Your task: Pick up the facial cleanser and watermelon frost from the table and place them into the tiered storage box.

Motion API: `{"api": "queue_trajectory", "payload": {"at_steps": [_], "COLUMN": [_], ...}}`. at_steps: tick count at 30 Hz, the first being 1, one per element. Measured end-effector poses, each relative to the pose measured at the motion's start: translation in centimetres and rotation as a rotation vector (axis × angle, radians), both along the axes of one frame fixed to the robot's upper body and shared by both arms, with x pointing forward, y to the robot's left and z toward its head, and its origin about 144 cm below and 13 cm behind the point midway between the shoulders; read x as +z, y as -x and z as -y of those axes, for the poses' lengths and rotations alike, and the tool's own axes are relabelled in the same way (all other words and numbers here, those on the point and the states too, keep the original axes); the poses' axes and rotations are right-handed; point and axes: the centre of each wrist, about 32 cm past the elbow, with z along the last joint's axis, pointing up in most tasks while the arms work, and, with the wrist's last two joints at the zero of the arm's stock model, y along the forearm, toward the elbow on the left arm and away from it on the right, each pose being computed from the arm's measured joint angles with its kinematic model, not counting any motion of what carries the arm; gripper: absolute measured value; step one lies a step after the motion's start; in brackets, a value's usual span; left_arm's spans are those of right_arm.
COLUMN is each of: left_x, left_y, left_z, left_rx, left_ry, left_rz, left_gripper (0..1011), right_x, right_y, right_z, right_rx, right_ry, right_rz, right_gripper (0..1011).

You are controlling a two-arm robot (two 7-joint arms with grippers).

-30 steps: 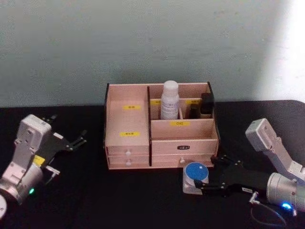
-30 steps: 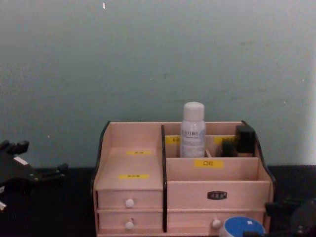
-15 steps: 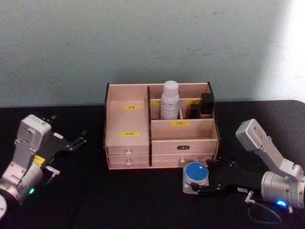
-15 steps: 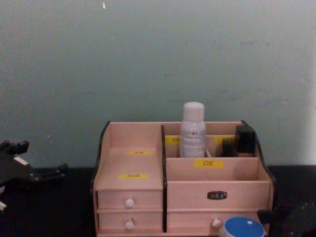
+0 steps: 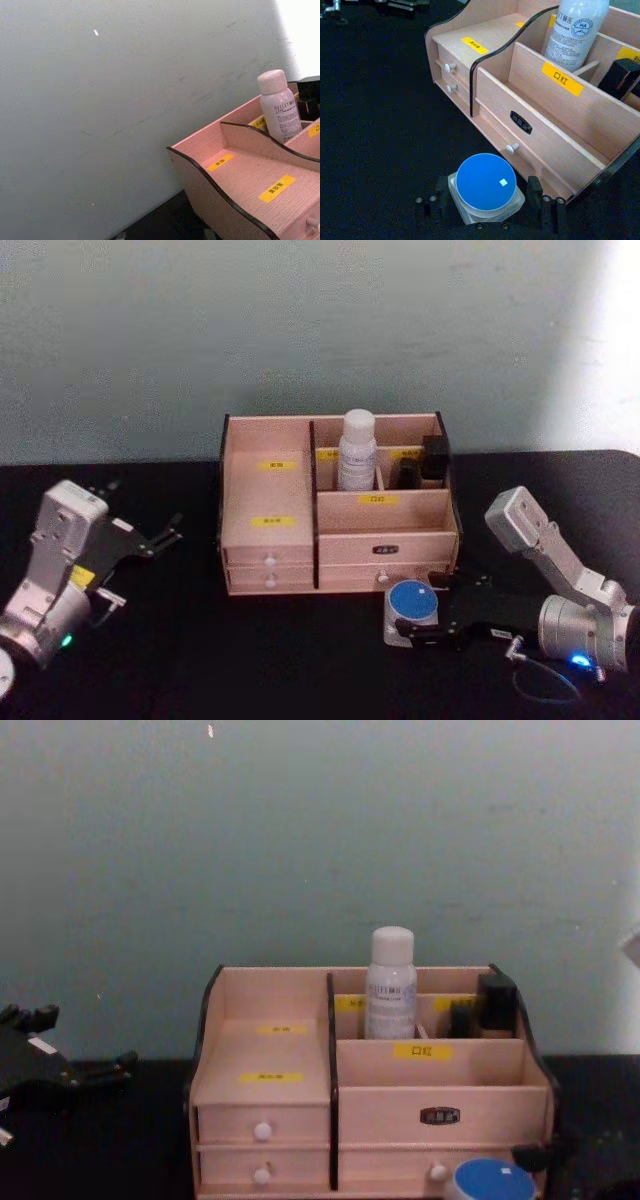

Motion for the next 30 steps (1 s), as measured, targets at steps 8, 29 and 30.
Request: {"api": "queue_trajectory", "payload": {"at_steps": [8, 29, 30], "left_x": [0.00, 0.00, 0.00], "left_y": [0.00, 0.00, 0.00], "left_z": [0.00, 0.00, 0.00], "left_rx": [0.000, 0.000, 0.000], "left_ry": [0.000, 0.000, 0.000], "left_rz": [0.000, 0.000, 0.000], "left_gripper": [1001, 1001, 1001], "right_x": [-0.12, -0.16, -0.16], "right_y": [-0.09, -0.07, -0.07], "right_z": [-0.11, -0.14, -0.14], "right_rx": [0.004, 0.006, 0.006], "right_ry": [0.002, 0.011, 0.011], "right_rz": [-0.003, 0.000, 0.000], "right_gripper": [1000, 1000, 1000]}}
